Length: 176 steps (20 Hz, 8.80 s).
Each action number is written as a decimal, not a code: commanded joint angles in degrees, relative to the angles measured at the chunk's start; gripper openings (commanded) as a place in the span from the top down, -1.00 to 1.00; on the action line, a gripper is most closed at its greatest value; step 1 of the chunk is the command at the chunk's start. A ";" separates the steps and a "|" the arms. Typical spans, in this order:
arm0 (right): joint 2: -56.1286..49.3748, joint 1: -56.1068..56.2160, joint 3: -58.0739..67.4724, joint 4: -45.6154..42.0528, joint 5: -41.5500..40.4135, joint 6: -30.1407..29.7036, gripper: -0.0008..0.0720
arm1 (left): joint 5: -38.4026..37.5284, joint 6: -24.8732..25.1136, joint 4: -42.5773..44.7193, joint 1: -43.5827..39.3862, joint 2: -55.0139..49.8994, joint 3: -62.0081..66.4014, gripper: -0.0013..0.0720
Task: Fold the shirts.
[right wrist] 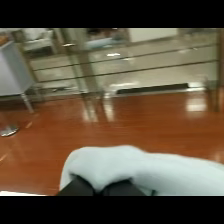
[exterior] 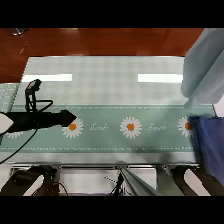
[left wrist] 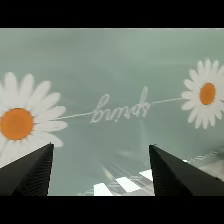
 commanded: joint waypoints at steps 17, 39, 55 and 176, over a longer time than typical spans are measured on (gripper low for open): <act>0.50 46.80 -57.57 9.25 -9.84 1.53 0.91 | 12.02 -0.13 -6.56 -4.92 1.64 -3.56 -0.96; 10.23 -2.51 -70.10 -15.61 15.98 6.99 -0.72 | -2.95 18.93 -24.09 -14.97 -29.97 9.07 -0.96; 9.11 4.59 -83.56 -9.84 17.53 4.52 -0.72 | -17.07 14.67 -10.21 -16.28 -53.64 36.04 0.89; 2.25 25.55 19.06 -24.46 12.90 13.57 0.91 | 4.83 24.87 -40.41 31.52 -8.98 67.12 0.89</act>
